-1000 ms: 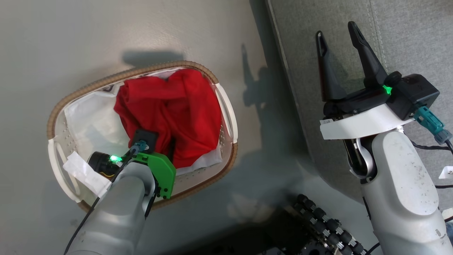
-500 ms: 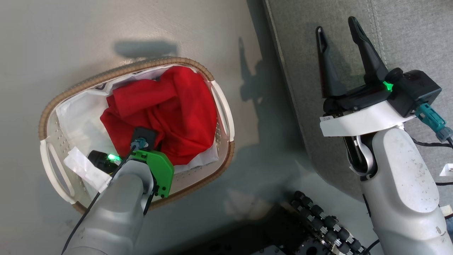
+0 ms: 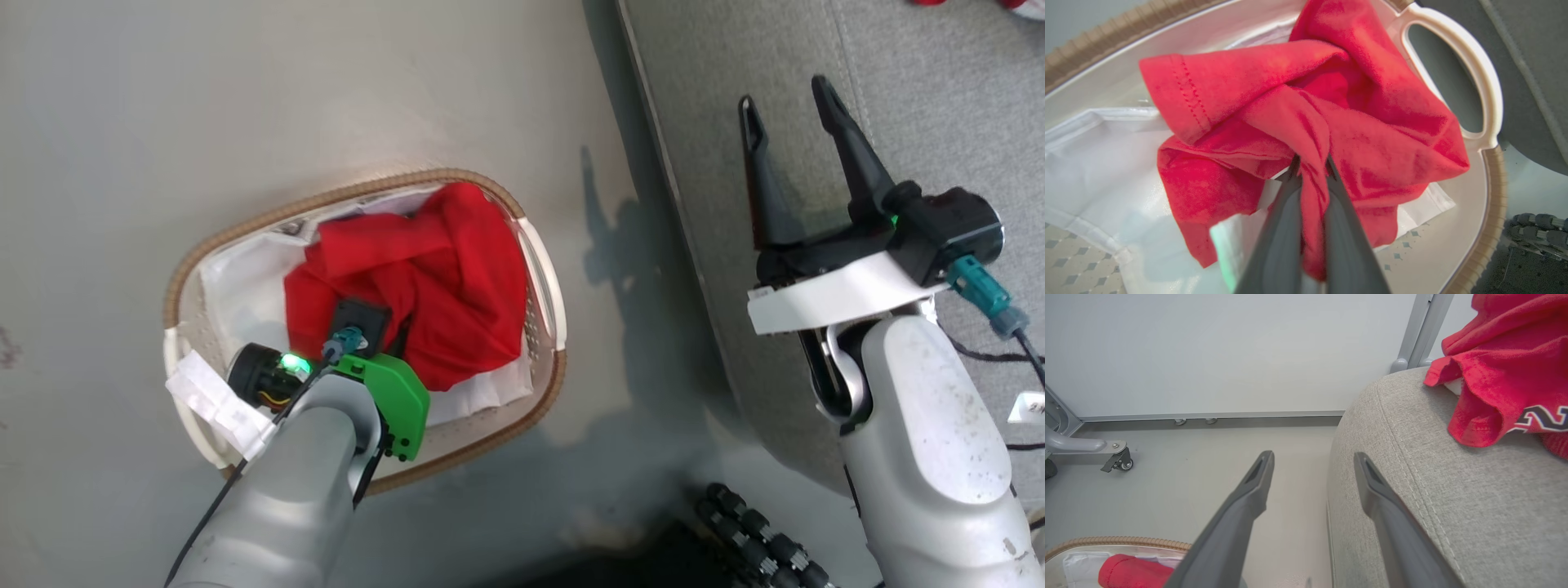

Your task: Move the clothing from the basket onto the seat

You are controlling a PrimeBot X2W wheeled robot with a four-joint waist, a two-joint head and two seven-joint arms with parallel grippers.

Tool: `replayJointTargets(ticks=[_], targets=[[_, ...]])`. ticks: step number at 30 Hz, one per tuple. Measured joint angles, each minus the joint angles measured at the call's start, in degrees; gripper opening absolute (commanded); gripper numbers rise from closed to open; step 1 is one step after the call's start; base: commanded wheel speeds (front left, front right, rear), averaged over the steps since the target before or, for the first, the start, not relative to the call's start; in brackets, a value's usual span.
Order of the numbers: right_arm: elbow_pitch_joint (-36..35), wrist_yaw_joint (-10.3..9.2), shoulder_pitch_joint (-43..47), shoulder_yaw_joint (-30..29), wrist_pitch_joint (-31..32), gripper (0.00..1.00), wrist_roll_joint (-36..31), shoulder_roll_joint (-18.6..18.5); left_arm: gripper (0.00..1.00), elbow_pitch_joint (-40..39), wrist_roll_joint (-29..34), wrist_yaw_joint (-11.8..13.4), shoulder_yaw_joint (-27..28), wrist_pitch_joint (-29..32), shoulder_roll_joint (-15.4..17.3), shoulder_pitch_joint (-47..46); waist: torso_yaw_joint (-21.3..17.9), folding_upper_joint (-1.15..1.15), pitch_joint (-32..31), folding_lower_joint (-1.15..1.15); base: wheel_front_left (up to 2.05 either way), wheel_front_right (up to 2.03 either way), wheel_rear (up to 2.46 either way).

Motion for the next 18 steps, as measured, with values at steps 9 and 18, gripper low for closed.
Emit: replayJointTargets(ticks=[9, 18], targets=[[2.92, 0.01, 5.33, -2.35, 0.00, 1.00, -3.69, 0.03, 0.00, -10.09, -1.55, -0.30, 0.91, -0.25, 0.02, 3.70, 3.35, 0.00, -8.95, 0.00, 0.00, 0.00, 0.00], [5.37, 0.01, 11.39, -2.78, 0.00, 1.00, -5.17, 0.03, 0.00, -20.04, 3.02, -0.62, 0.34, -0.25, 2.57, 5.70, 7.03, 0.00, -20.23, 0.00, 0.00, 0.00, 0.00]])
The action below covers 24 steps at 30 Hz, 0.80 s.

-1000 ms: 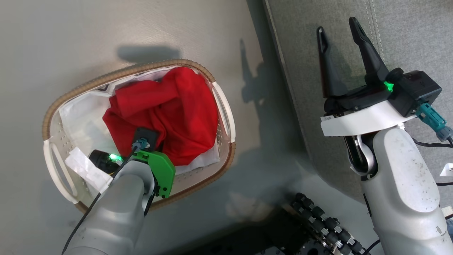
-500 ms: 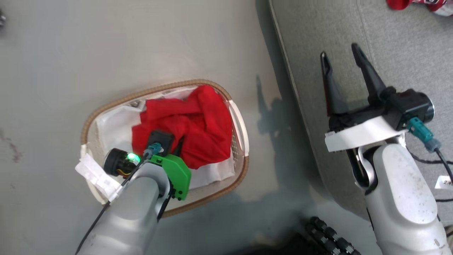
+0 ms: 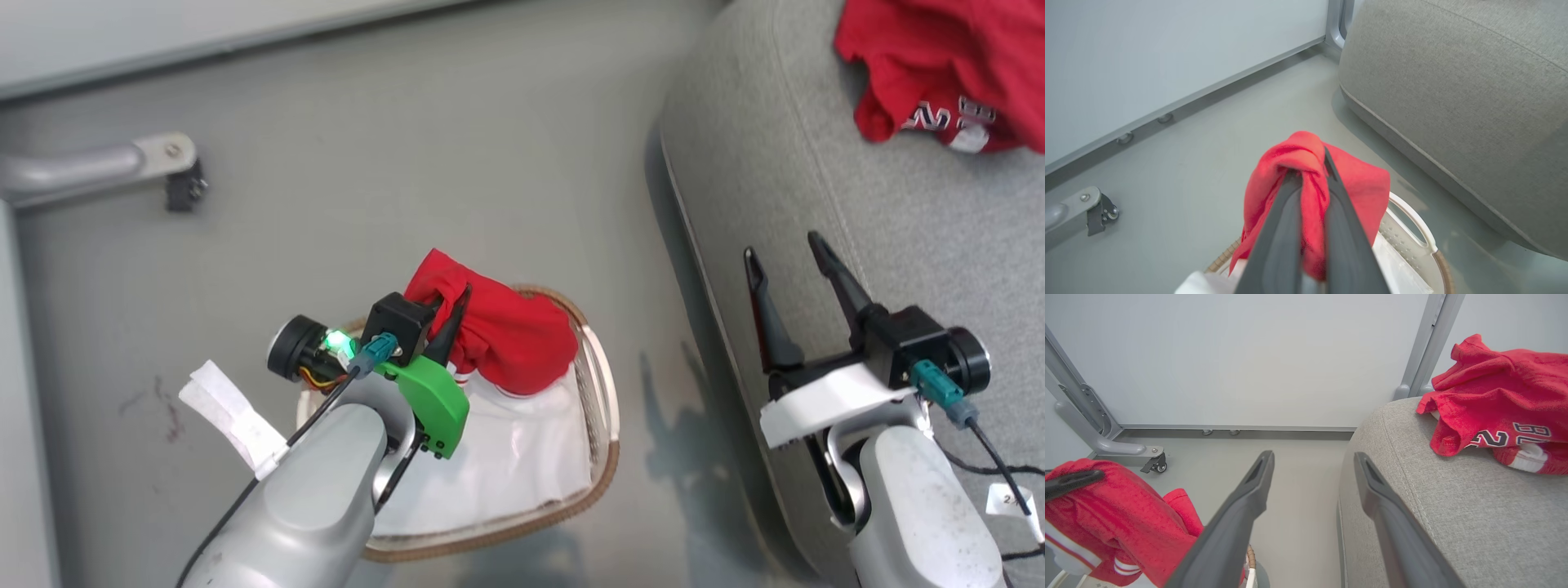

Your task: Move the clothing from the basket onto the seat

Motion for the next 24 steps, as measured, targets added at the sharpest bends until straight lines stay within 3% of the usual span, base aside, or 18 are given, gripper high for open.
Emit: replayJointTargets(ticks=[11, 24], targets=[[1.52, 0.00, 5.43, 0.46, 0.00, 1.00, -0.91, -0.01, 0.00, -8.34, 8.09, -0.24, -4.01, 0.01, 7.06, -4.76, 3.00, 0.00, -13.38, 0.00, 0.00, 0.00, 0.00], [0.36, -0.01, 6.74, 4.20, 0.00, 1.00, -1.72, -0.02, 0.00, -15.71, 9.65, -0.25, -5.10, 1.52, 10.40, -16.21, 4.50, 0.00, -22.89, 0.00, 0.00, 0.00, 0.00]])
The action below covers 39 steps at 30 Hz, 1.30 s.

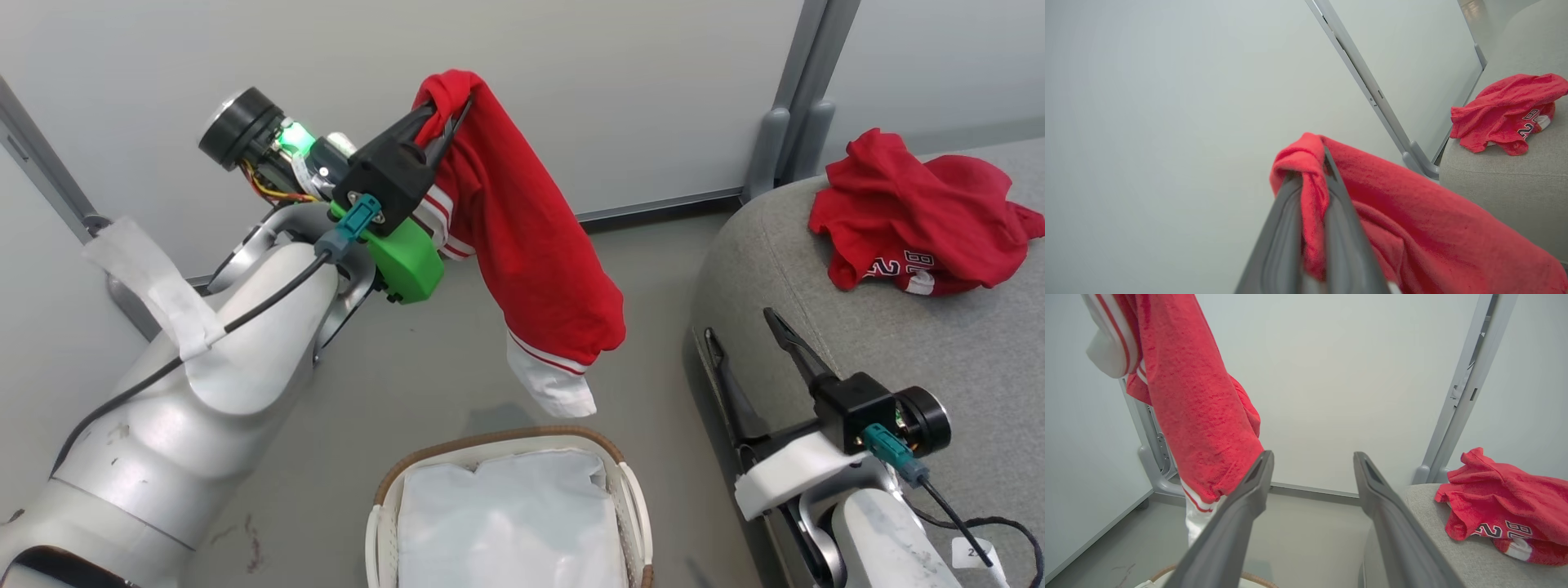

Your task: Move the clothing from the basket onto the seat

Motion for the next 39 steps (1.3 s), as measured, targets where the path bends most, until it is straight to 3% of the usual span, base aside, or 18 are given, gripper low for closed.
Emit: replayJointTargets(ticks=[12, 26, 27, 29, 30, 39], targets=[[0.53, 0.01, -8.23, 11.14, 0.00, 1.00, -3.12, 0.01, 0.00, -3.63, -1.14, -0.04, -2.85, 0.59, -0.65, -2.58, -0.03, 0.00, -0.74, 0.00, 0.00, 0.00, 0.00], [12.33, 0.01, -19.46, 17.89, 0.00, 1.00, -4.45, 0.00, 0.00, -9.80, -3.31, -0.10, -7.19, 1.11, -2.32, -2.81, 2.52, 0.00, -0.93, 0.00, 0.00, 0.00, 0.00], [13.23, 0.01, -19.79, 18.18, 0.00, 0.64, -3.98, 0.00, 0.00, -10.14, -3.50, -0.10, -7.34, 1.13, -2.41, -2.81, 2.67, 0.00, -0.95, 0.00, 0.00, 0.00, 0.00], [14.11, 0.01, -20.36, 18.29, 0.00, 0.06, -3.37, 0.00, 0.00, -10.71, -4.05, -0.10, -7.35, 1.21, -2.47, -2.80, 2.89, 0.00, -0.96, 0.00, 0.00, 0.00, 0.00], [14.29, 0.01, -20.61, 18.27, 0.00, 0.00, -2.88, 0.00, 0.00, -10.90, -4.34, -0.10, -7.34, 1.35, -2.47, -2.80, 2.99, 0.00, -0.97, 0.00, 0.00, 0.00, 0.00], [13.28, 0.01, -20.34, 18.45, 0.00, 0.00, -1.10, 0.00, 0.00, -11.04, -7.40, 0.56, -6.37, 1.60, -1.58, -0.16, 2.92, 0.00, -0.90, 0.00, 0.00, 0.00, 0.00]])
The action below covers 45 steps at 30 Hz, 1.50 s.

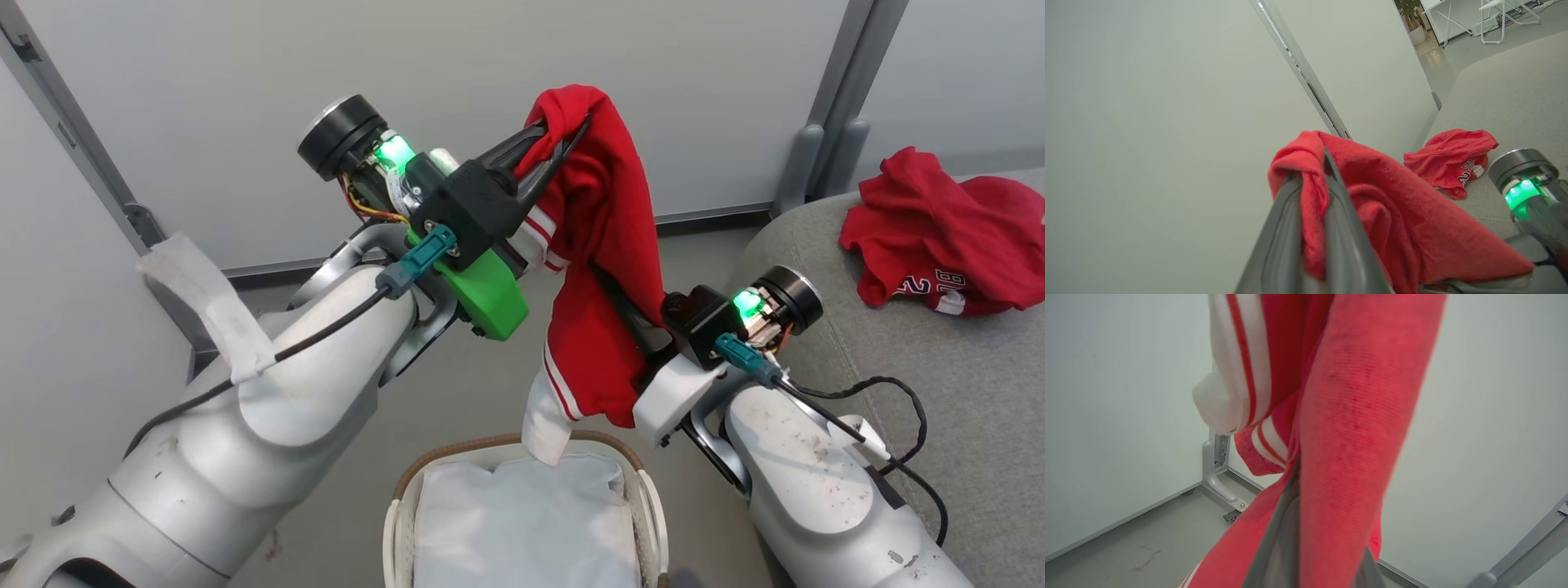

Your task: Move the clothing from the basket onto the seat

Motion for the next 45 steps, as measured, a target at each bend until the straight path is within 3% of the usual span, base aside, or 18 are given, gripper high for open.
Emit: replayJointTargets(ticks=[1, 2, 4, 5, 6, 14, 22, 36, 45], targets=[[-0.18, 0.00, 0.02, -0.15, 0.00, 0.00, 0.03, 0.00, 0.00, 0.04, -0.41, 0.09, 0.18, -0.02, 0.03, 0.38, -0.04, 0.00, 0.03, 0.00, 0.00, 0.00, 0.00], [-0.41, 0.00, 0.03, -0.40, 0.00, 0.00, 0.03, 0.00, 0.13, 0.10, -0.98, 0.31, 0.44, -0.25, 0.04, 0.95, -0.11, 0.00, 0.06, 0.00, 0.00, 0.00, 0.00], [-0.86, 0.00, 0.15, -1.20, 0.00, 0.00, 0.03, 0.00, 0.57, 0.35, -2.07, 0.56, 0.96, -0.38, 0.02, 2.29, -0.23, 0.00, 0.12, 0.00, 0.00, 0.00, 0.00], [-1.20, 0.00, 0.29, -1.67, 0.00, 0.00, 0.03, -0.01, 0.94, 0.56, -2.90, 0.77, 1.16, -0.67, 0.00, 3.29, -0.29, 0.00, 0.16, 0.00, 0.00, 0.00, 0.00], [-1.51, 0.00, 0.45, -2.22, 0.00, 0.00, 0.03, -0.01, 1.00, 0.79, -3.66, 0.81, 1.36, -0.85, -0.05, 4.31, -0.35, 0.00, 0.21, 0.00, 0.00, 0.00, 0.00], [-3.58, 0.00, 1.76, -5.90, 0.00, 0.00, -0.43, -0.01, 1.00, 4.14, -7.46, 1.32, 1.65, -2.52, -0.86, 13.86, -1.10, 0.00, 0.37, 0.00, 0.00, 0.00, 0.00], [-5.50, 0.00, 3.63, -11.43, 0.01, 0.00, -2.13, -0.01, 1.00, 4.72, -8.72, 2.13, 6.34, -3.12, -2.71, 24.01, -1.89, 0.00, 0.77, 0.00, 0.00, 0.00, 0.00], [-7.02, 0.00, 6.05, -17.60, 0.00, 0.00, -4.38, -0.01, 1.00, 3.72, -3.63, 0.94, 15.48, -3.18, -4.93, 34.96, -3.90, 0.00, 1.91, 0.00, 0.00, 0.00, 0.00], [-7.34, 0.00, 5.75, -18.95, 0.01, 0.00, -5.11, 0.01, 1.00, 2.21, -0.25, 0.02, 19.08, -3.22, -7.51, 36.78, -8.22, 0.00, 2.93, 0.00, 0.00, 0.00, 0.00]])
